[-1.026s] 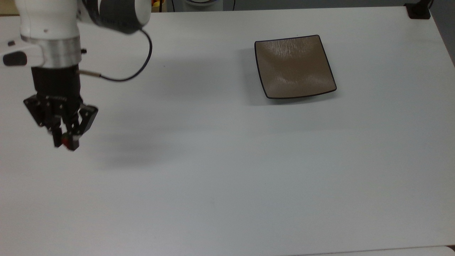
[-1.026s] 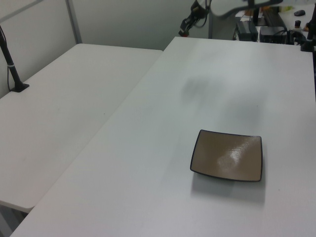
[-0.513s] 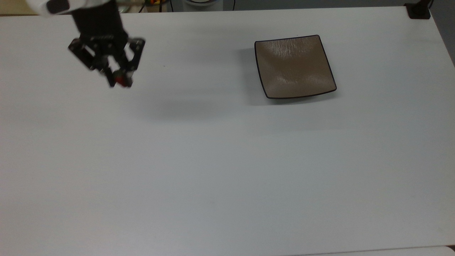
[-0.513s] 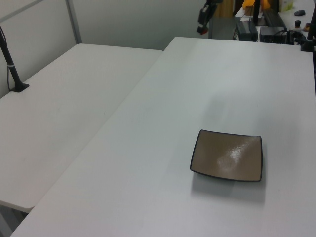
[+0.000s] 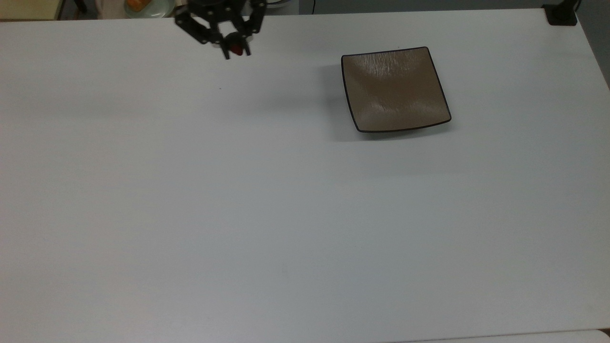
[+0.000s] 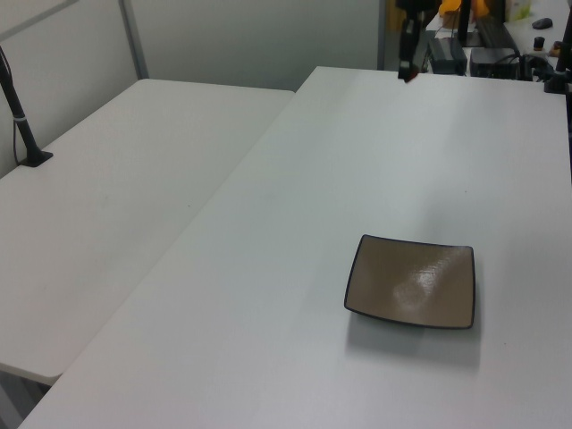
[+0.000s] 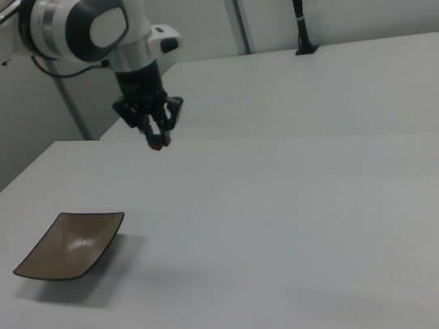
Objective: Strawberries on a ceramic plate
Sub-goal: 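Lift the strawberry and carry it toward the brown ceramic plate, then lower the strawberry onto the plate center and open the gripper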
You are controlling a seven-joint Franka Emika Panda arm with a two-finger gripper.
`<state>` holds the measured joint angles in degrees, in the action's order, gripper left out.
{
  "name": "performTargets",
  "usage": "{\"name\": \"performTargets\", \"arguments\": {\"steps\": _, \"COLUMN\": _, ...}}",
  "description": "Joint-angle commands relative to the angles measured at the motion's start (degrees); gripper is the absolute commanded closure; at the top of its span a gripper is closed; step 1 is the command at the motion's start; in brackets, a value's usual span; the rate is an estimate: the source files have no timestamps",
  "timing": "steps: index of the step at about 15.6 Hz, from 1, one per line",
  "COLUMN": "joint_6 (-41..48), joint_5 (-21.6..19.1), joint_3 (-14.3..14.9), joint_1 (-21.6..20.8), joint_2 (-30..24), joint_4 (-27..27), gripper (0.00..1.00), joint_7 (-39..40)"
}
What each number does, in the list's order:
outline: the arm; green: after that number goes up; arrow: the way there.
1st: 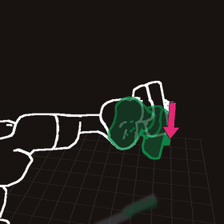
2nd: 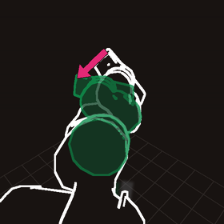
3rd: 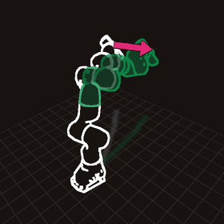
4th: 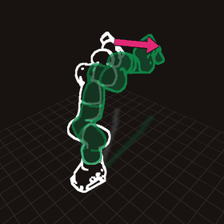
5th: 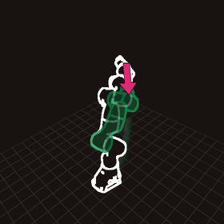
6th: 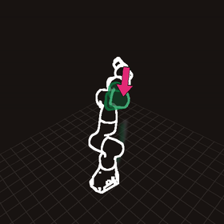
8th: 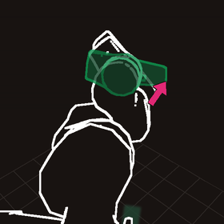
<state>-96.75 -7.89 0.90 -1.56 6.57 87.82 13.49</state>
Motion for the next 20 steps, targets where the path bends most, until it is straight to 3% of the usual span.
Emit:
{"name": "performTargets", "arguments": {"steps": 1, "joint_6": 2.5, "joint_5": -0.1, "joint_3": 0.6, "joint_1": -4.0, "joint_2": -4.8, "joint_4": 6.9, "gripper": 1.0, "joint_7": 1.1}}
{"name": "performTargets", "arguments": {"steps": 7, "joint_6": 2.3, "joint_5": -0.1, "joint_3": 0.5, "joint_1": -10.7, "joint_2": -3.5, "joint_4": 8.9, "gripper": 1.0, "joint_7": -2.4}}
{"name": "performTargets", "arguments": {"steps": 11, "joint_6": 1.7, "joint_5": 0.0, "joint_3": -3.4, "joint_1": -12.3, "joint_2": 0.1, "joint_4": 8.7, "gripper": 1.0, "joint_7": -8.4}}
{"name": "performTargets", "arguments": {"steps": 20, "joint_6": -12.7, "joint_5": 1.7, "joint_3": -6.8, "joint_1": -20.1, "joint_2": 9.2, "joint_4": 11.3, "gripper": 1.0, "joint_7": -24.6}}
